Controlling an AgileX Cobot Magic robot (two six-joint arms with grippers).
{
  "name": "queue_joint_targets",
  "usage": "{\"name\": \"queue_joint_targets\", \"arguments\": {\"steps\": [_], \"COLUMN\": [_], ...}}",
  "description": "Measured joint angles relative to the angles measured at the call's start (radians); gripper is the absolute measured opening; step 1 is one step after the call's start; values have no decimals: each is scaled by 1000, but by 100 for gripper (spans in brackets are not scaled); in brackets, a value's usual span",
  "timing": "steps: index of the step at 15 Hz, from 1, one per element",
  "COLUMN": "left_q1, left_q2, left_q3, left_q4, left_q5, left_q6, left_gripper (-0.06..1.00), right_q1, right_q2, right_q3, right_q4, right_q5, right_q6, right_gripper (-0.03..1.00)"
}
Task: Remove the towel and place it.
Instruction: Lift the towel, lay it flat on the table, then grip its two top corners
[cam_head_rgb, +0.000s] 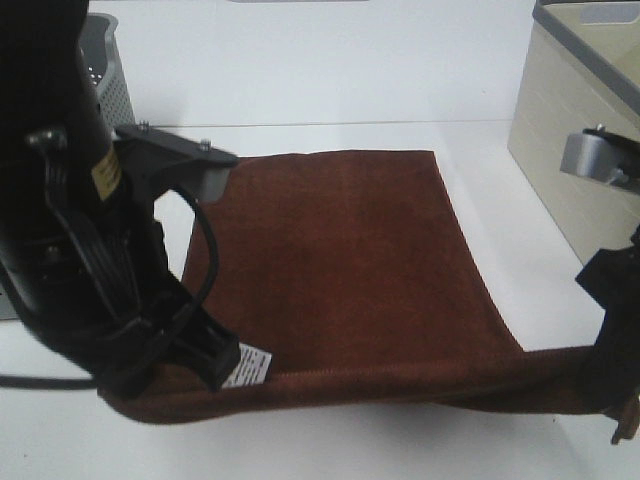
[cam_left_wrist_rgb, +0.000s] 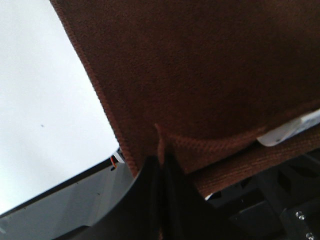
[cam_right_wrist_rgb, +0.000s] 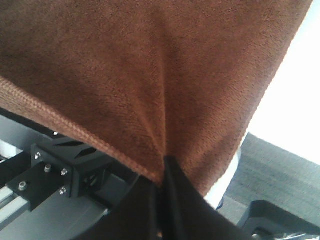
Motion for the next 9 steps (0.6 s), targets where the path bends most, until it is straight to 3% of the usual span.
{"name": "queue_joint_targets", "arguments": {"steps": [5,7,8,9], "left_q1": [-46,-46,-46,-46], "left_q2": [0,0,0,0], "left_q3": [94,94,97,97], "left_q4": [-72,-66,-62,-62], "left_q5": [-6,0,4,4], "left_q6": [-49,-84,-92,-92], "left_gripper": [0,4,15,15], "right_q1": [0,0,0,0], "right_q2": [-6,-11,-14,-14], "right_q3": [102,108,108,108], "right_q4": [37,34,34,34], "right_q5": [0,0,0,0], "right_q6": [0,0,0,0], "right_gripper": [0,10,20,20]}}
